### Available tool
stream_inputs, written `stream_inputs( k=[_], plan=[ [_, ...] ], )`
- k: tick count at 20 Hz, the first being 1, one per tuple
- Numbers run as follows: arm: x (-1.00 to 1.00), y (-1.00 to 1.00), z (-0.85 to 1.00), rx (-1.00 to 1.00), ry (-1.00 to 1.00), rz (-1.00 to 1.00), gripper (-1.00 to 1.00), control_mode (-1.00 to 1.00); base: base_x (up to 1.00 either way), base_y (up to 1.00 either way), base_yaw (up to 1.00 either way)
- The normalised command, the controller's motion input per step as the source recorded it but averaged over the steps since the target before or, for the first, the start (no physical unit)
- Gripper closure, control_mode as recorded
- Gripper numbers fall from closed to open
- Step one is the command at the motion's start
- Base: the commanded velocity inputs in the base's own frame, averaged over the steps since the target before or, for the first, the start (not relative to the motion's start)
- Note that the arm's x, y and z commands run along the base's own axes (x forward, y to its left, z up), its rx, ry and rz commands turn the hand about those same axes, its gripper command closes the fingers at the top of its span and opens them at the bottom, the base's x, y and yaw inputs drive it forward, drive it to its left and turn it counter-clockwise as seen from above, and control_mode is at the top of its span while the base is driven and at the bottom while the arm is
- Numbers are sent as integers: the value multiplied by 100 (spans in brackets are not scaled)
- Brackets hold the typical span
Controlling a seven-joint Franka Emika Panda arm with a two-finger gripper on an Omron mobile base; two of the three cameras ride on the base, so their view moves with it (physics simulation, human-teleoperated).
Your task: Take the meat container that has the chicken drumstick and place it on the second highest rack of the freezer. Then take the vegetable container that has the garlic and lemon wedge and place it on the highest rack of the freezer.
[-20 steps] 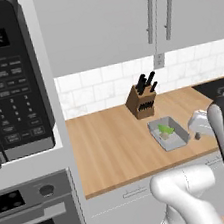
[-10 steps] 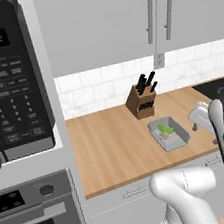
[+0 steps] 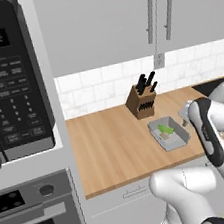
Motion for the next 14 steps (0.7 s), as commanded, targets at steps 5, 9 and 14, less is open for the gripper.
stream_inputs(
  k=[5,9,14],
  plan=[
    [44,-10,-39,0,2,-3,-100,-100,0,0,0],
    [11,-15,-44,0,1,0,-100,-100,0,0,0],
    [34,-6,-34,0,2,0,-100,-100,0,0,0]
  ],
)
